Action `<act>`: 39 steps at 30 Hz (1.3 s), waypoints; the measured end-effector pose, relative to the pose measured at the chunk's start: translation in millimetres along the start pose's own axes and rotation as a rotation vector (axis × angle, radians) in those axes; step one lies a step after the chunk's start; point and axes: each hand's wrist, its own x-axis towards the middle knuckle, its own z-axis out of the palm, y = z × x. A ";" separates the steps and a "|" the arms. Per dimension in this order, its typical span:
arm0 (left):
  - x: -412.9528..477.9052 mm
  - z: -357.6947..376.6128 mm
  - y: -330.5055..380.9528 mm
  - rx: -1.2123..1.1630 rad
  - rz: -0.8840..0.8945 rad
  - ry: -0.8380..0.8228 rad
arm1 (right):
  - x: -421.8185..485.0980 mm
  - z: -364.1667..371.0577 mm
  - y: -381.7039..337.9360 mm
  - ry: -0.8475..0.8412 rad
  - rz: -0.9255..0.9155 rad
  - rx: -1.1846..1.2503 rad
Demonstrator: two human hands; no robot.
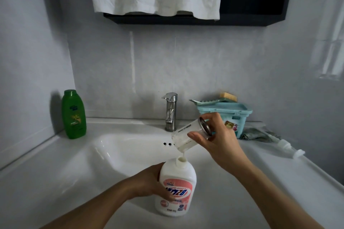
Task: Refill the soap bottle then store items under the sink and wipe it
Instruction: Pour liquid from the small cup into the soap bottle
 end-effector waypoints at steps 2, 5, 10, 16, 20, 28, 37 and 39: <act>-0.6 0.4 1.0 0.004 0.002 0.001 | 0.2 0.3 1.2 -0.006 0.002 0.006; -0.8 0.2 1.6 0.008 0.005 0.000 | 0.0 0.4 2.0 -0.012 0.002 0.010; -0.2 -0.1 0.8 0.016 -0.003 0.000 | 0.3 0.1 1.4 -0.013 0.005 0.012; -0.1 0.5 0.5 0.020 -0.004 0.016 | 0.4 0.1 0.9 -0.002 0.002 0.006; 0.5 0.4 -0.2 0.012 -0.006 0.017 | 0.4 -0.4 -0.7 -0.005 -0.001 0.008; 0.1 0.4 0.8 0.007 -0.009 0.019 | 0.2 -1.1 -1.8 -0.011 -0.002 -0.003; -1.7 0.6 2.3 0.003 -0.007 0.011 | -0.4 -1.8 -2.2 -0.012 0.000 0.022; -2.0 0.3 2.9 -0.001 -0.010 0.008 | -0.1 -1.6 -1.0 -0.011 0.000 0.017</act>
